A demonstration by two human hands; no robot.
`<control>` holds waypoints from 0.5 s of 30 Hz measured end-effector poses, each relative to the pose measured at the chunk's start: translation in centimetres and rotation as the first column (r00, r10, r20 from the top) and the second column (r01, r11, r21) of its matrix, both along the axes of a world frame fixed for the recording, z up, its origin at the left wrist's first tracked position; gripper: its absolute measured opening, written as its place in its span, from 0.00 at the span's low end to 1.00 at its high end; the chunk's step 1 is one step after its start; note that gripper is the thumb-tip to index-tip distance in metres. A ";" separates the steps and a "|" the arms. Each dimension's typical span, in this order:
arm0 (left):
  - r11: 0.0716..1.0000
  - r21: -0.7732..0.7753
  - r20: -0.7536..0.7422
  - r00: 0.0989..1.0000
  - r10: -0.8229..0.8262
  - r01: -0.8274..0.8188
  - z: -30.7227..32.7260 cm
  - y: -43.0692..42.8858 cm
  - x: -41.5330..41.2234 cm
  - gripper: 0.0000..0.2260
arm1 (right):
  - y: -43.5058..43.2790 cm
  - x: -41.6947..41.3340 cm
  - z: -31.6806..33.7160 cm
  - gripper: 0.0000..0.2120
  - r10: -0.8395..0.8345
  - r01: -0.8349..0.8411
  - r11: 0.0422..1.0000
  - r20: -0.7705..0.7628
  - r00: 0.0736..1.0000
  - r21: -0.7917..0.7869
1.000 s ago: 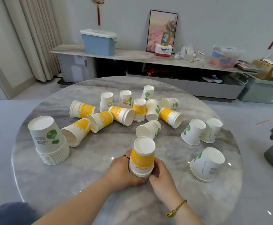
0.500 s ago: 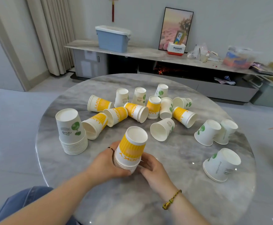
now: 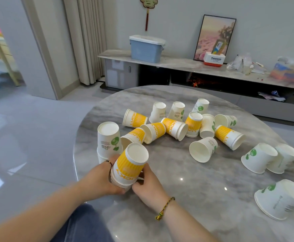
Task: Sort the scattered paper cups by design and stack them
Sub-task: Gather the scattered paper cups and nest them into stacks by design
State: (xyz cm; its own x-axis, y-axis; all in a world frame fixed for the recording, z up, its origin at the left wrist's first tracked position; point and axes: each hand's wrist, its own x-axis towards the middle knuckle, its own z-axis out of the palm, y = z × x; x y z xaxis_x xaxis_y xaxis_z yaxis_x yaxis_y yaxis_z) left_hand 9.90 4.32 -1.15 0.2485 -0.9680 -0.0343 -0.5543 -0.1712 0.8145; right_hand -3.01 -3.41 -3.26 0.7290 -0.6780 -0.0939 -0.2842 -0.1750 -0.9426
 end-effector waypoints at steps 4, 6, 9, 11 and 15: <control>1.000 -0.001 -0.090 0.996 0.020 -0.020 0.5 1.7 1.3 0.30 | 1.0 0.6 0.4 0.20 0.056 -0.056 0.998 0.019 0.998 -0.016; 0.998 -0.005 -0.123 0.990 0.065 -0.066 0.6 3.1 2.0 0.29 | 1.7 1.0 1.3 0.19 0.122 -0.121 0.992 0.029 0.992 -0.029; 0.971 -0.066 -0.084 0.971 0.223 -0.229 0.1 4.5 3.8 0.27 | 2.0 2.3 2.3 0.18 0.125 -0.120 0.985 0.028 0.992 -0.127; 0.933 -0.079 -0.092 0.934 0.345 -0.352 -0.1 4.9 5.4 0.22 | 1.4 3.2 2.1 0.16 -0.024 0.034 0.983 0.058 0.998 -0.179; 0.856 -0.104 -0.161 0.858 0.488 -0.506 -1.3 4.1 9.2 0.26 | 0.2 4.3 0.4 0.25 -0.169 0.152 0.967 -0.065 0.984 -0.203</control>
State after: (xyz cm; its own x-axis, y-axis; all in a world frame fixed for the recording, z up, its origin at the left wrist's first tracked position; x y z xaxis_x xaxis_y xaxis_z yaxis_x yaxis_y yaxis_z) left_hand 19.12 8.38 -2.43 0.7001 -0.7135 0.0274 -0.3181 -0.2774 0.9065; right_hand 1.33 -3.24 -2.88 0.6046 -0.7965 -0.0019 -0.3982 -0.3002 -0.8668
